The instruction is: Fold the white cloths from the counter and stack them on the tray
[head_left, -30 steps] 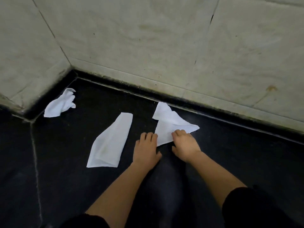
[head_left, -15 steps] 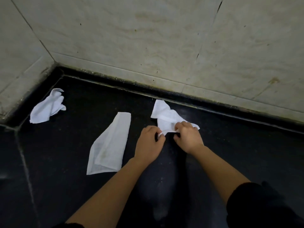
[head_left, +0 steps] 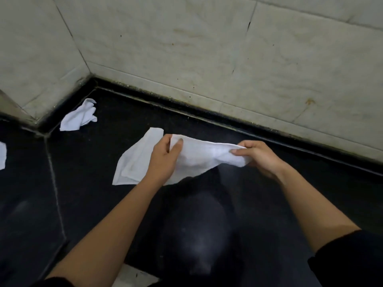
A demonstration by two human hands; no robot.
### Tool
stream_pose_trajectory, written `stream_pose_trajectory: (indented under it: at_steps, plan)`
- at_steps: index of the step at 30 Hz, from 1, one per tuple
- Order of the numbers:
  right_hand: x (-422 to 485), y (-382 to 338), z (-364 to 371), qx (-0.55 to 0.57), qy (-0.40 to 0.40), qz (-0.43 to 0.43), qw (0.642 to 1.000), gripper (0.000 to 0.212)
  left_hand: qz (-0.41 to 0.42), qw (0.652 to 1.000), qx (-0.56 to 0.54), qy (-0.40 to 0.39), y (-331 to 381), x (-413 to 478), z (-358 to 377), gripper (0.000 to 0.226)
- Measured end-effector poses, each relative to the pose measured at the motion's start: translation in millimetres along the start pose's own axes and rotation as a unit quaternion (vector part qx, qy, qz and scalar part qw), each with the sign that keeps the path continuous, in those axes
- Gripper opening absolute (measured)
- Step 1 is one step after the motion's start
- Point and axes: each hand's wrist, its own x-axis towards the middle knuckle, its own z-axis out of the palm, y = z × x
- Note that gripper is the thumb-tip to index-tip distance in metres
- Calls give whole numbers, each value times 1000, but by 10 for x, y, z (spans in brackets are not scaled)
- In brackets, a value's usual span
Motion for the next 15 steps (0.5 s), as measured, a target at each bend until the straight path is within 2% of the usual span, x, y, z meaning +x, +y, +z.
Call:
stream_pose_trajectory:
  at_steps: [2,4,8,12,15]
  plan:
    - [-171,67,-92,35,-40,26,998,5,-3,1000,17,-8,-40,-140,-17,13]
    - [-297,158,-155,51,-76,65,994,1,-12,999,24,-19,-96,-261,-25,16]
    - [-424,387,-201,97,-110,126,981,18,-41,998,30,-34,-203,-501,45,18]
    - [-397,670,-27,79,-21,153,985,10,-105,990,65,-65,-413,-487,121,17]
    - [-343,944,124,17,51,174,983,10,-155,971,150,-101,-705,-445,149,17]
